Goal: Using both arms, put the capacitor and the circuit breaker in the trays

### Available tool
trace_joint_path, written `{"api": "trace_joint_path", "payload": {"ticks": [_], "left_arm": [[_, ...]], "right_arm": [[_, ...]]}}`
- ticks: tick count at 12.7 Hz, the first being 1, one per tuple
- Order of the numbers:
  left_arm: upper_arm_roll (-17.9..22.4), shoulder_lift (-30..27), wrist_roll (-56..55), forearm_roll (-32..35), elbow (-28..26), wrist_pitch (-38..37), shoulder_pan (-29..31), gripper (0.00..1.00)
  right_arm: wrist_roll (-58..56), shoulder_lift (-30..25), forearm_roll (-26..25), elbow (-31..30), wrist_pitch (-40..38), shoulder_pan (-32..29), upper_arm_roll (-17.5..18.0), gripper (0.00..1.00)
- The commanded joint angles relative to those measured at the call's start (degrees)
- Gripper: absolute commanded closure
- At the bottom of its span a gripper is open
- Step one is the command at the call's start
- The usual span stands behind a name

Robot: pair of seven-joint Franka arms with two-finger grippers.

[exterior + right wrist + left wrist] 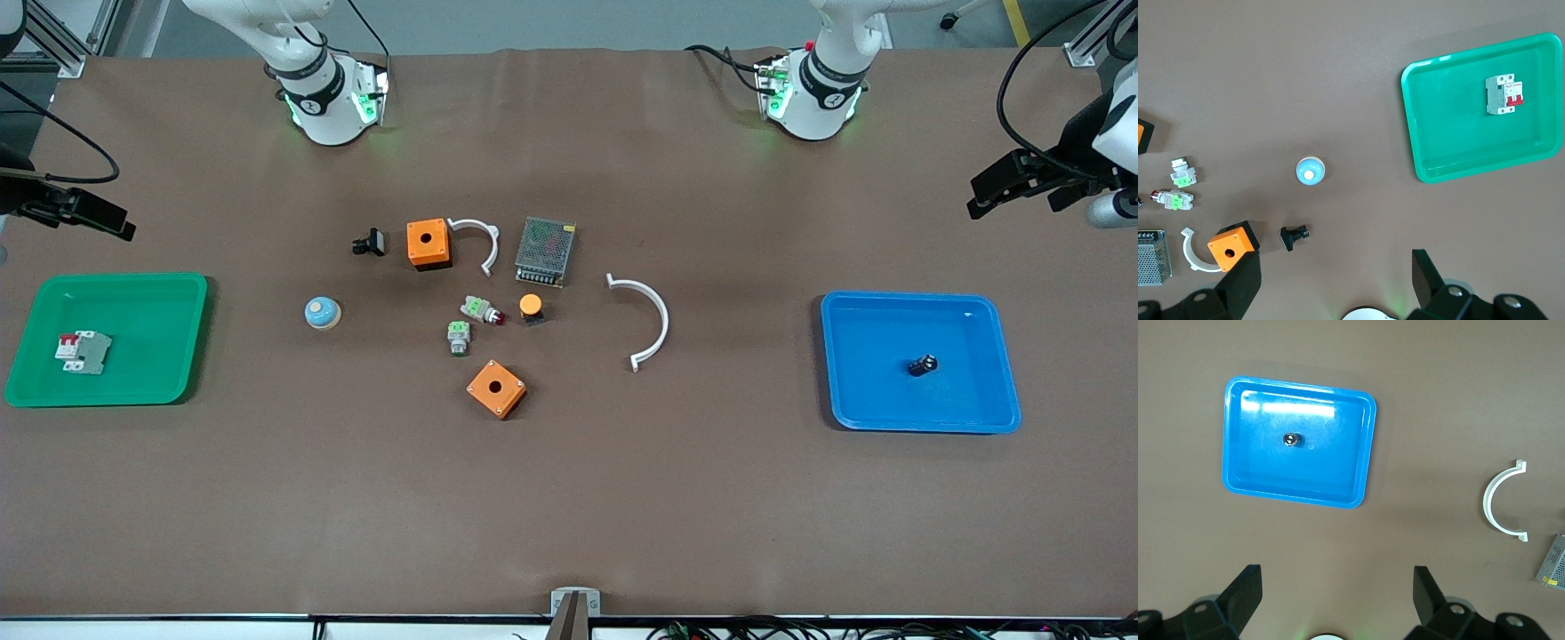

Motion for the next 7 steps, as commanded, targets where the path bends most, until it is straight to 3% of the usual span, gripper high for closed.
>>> {"api": "trace_joint_path", "payload": {"ticks": [1,7], "left_arm": [[0.16,-1.27,0.48,1.09,-0.70,0.25,-0.30,0.00],[0.16,-1.00,0.13,1.17,-0.25,0.25,-0.39,0.00]], "right_arm": [[0.10,0.00,1.19,-0.10,0.26,-0.26,0.11,0.00],[-0.51,1.40,1.19,-0.28,0.35,-0.97,0.02,0.00]]}}
